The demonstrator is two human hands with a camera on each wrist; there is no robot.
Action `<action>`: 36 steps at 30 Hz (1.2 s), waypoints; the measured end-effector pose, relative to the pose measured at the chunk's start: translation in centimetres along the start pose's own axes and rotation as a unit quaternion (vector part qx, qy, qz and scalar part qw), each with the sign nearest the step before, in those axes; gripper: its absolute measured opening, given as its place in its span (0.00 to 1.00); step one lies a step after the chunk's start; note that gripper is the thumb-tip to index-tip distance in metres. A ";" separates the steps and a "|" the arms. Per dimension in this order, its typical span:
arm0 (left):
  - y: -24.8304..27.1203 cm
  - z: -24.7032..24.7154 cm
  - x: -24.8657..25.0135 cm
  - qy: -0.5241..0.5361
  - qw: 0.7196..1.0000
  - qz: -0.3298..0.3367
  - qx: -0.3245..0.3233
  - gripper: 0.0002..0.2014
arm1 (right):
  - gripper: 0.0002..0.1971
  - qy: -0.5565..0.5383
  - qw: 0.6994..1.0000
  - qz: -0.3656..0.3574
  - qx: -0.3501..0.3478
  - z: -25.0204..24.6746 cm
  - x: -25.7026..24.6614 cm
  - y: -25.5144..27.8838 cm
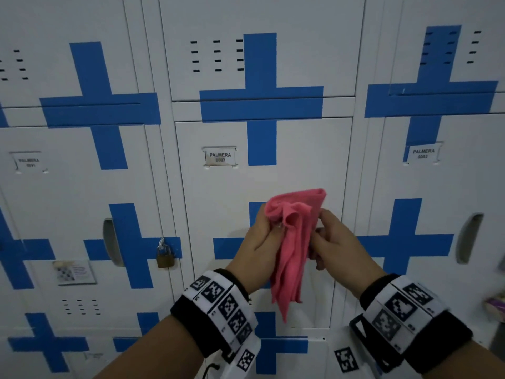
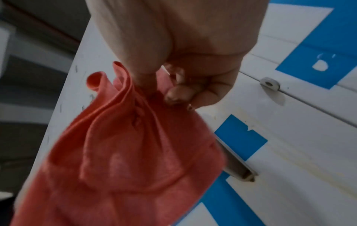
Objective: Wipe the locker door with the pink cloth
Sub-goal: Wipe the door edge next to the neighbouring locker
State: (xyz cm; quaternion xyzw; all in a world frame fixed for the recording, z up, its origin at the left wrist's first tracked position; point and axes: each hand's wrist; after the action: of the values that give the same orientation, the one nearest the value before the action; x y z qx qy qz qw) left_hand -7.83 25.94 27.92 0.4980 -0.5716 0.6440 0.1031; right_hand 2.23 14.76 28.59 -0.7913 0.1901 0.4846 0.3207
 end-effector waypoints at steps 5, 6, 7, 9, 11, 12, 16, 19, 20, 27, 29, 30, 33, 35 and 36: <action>-0.4 0.5 0.0 -0.151 0.974 0.115 -0.126 0.15 | 0.04 -0.050 0.993 -0.017 0.103 -1.5 -0.6 -0.1; -0.7 0.3 -0.4 -0.207 0.959 0.137 -0.139 0.16 | 0.04 -0.040 0.990 -0.023 0.136 -1.9 -0.5 -0.2; -1.0 -0.2 -1.0 -0.275 0.938 0.153 -0.144 0.18 | 0.05 -0.026 0.984 -0.033 0.171 -2.3 -0.3 -0.3; -1.7 -1.6 -2.2 -0.419 0.885 0.161 -0.122 0.23 | 0.07 0.007 0.974 -0.059 0.221 -3.2 -0.4 -0.6; -2.4 -3.1 -2.7 -0.532 0.828 0.159 -0.076 0.24 | 0.07 0.060 0.962 -0.086 0.251 -3.9 -1.0 -1.0; -2.8 -3.7 -2.7 -0.576 0.800 0.157 -0.057 0.25 | 0.07 0.082 0.957 -0.101 0.259 -4.2 -1.4 -1.2; -4.3 -6.0 -3.2 -0.668 0.727 0.155 -0.033 0.33 | 0.15 0.211 0.922 -0.168 0.278 -4.3 -2.5 -2.8; -5.0 -6.8 -3.8 -0.697 0.701 0.150 -0.020 0.34 | 0.21 0.309 0.897 -0.171 0.265 -3.9 -2.1 -4.5; -5.0 -6.8 -4.0 -0.700 0.698 0.151 -0.016 0.34 | 0.22 0.331 0.893 -0.166 0.256 -3.7 -1.8 -4.9; -3.8 -7.2 -6.2 -0.705 0.694 0.145 0.009 0.35 | 0.22 0.346 0.873 -0.196 0.282 -2.9 0.1 -5.8; -3.9 -7.4 -6.5 -0.703 0.696 0.145 0.006 0.35 | 0.33 0.358 0.865 -0.209 0.284 -3.2 0.0 -5.9; -4.0 -7.4 -6.6 -0.702 0.697 0.147 0.005 0.35 | 0.41 0.367 0.862 -0.206 0.281 -3.4 -0.2 -6.0; -4.1 -7.5 -6.7 -0.702 0.696 0.152 0.005 0.36 | 0.52 0.361 0.869 -0.178 0.288 -4.0 -0.7 -6.2; -4.1 -7.5 -6.7 -0.703 0.694 0.154 0.008 0.36 | 0.49 0.323 0.880 -0.190 0.292 -4.1 -0.8 -6.3; -4.1 -7.5 -6.8 -0.703 0.694 0.154 0.010 0.36 | 0.47 0.299 0.886 -0.198 0.292 -4.1 -0.7 -6.3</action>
State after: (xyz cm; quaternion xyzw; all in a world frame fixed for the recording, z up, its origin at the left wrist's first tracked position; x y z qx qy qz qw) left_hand -5.61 36.52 26.52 0.7111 -0.5398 0.1179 -0.4348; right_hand 8.45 16.48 32.57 -0.7903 0.2496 0.0736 0.5547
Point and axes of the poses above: each hand's wrist, its own y-axis away from the middle knuckle, its own z-axis out of the palm, x = y × z, and after that the axes turned 4 degrees about z, right-handed
